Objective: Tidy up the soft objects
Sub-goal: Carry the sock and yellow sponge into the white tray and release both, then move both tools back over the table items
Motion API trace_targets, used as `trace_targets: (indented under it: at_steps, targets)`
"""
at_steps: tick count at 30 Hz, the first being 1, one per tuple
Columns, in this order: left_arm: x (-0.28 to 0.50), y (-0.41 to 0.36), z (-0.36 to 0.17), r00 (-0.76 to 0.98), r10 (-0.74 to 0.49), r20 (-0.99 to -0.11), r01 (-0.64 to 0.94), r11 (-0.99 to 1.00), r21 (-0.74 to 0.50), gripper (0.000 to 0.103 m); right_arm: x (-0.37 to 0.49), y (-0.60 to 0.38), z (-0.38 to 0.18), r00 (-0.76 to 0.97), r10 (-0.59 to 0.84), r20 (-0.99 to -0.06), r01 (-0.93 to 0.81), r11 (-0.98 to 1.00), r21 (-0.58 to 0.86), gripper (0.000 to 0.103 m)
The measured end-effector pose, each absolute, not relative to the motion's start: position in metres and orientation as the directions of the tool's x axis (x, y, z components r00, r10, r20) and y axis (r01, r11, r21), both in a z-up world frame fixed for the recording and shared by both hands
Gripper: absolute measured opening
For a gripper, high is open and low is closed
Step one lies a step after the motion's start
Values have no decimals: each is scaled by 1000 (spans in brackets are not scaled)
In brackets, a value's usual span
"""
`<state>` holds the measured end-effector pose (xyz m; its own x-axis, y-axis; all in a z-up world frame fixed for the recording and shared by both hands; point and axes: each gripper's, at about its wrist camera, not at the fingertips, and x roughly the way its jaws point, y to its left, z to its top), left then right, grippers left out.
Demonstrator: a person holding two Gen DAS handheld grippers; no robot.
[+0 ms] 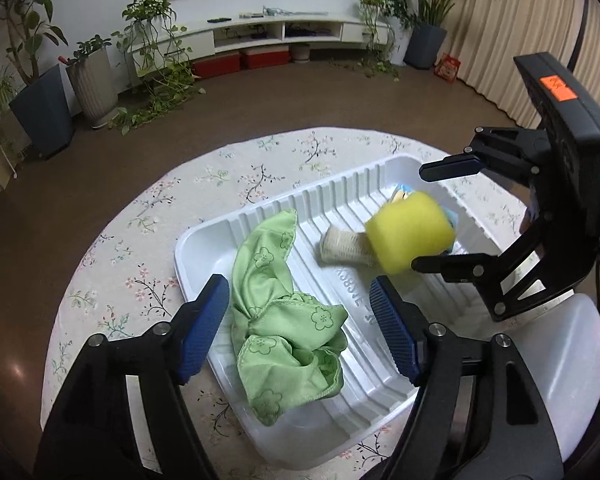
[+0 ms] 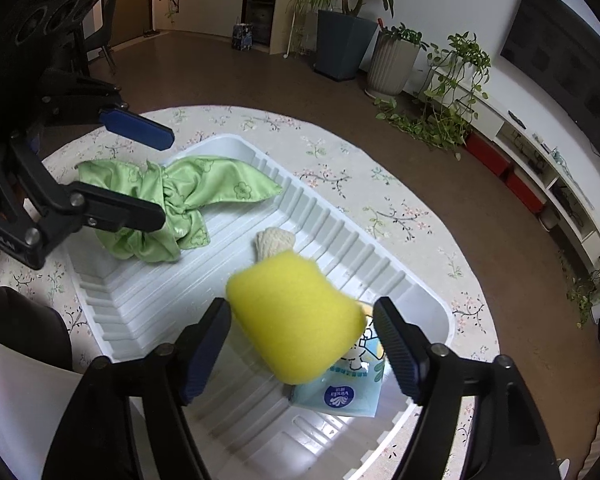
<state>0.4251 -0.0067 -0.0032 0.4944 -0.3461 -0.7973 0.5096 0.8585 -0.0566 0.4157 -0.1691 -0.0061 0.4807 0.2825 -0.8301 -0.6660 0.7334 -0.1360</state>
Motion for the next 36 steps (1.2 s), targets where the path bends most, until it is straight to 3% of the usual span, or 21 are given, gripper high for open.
trace_targets:
  at_steps: [5,9,11,13,17,26,31,36]
  targets:
    - [420,2,7,528,-354,-772,497,866,-58,72,415,-170,-1,497,281,-821,-661,735,-149,84]
    - [412,15,17,553,-374,-744,489,869,-73,80,418,-182,8,513,301,-804,-634,764,-118,88]
    - [406,22,22,564,-377,-734,482,873,-78,86,420,-192,13,521,308,-796,-617,780,-102,91]
    - [394,33,32,588,-390,-708,474,876,-90,103,421,-202,19,531,312,-788,-598,797,-87,95]
    - [363,50,45,622,-407,-669,458,882,-111,103,419,-232,39,565,352,-746,-547,837,-19,103]
    - [259,103,43,690,-443,-573,363,896,-256,103,393,-297,66,636,491,-595,-401,869,289,103]
    - [192,132,26,691,-469,-550,307,879,-364,103,348,-344,64,681,556,-477,-312,809,498,103]
    - [135,144,8,708,-454,-541,261,880,-396,103,272,-372,58,707,557,-435,-279,786,552,103]
